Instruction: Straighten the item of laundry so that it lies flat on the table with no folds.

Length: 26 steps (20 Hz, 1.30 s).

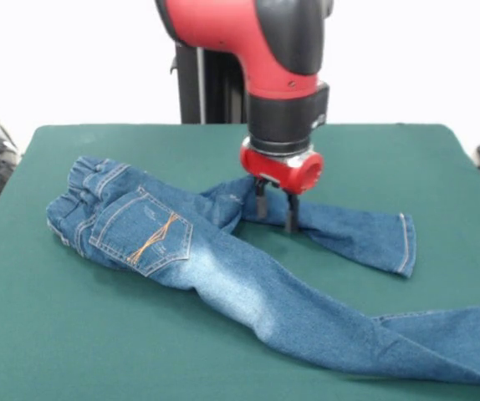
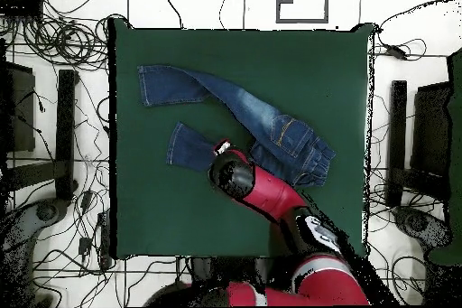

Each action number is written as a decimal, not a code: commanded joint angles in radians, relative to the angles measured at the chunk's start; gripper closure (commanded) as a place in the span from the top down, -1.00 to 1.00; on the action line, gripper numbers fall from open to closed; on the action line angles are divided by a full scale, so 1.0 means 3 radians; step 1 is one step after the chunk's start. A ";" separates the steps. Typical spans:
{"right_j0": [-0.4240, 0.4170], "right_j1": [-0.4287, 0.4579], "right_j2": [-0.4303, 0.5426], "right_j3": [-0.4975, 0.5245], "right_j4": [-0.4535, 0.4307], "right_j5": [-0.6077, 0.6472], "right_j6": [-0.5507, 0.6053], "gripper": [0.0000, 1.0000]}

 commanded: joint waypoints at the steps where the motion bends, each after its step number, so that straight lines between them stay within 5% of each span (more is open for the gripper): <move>1: -0.0096 0.0221 0.0333 -0.0299 -0.0167 0.0501 0.0032 1.00; 26: 0.0108 -0.0095 0.0101 -0.0549 -0.0182 0.1304 0.0298 1.00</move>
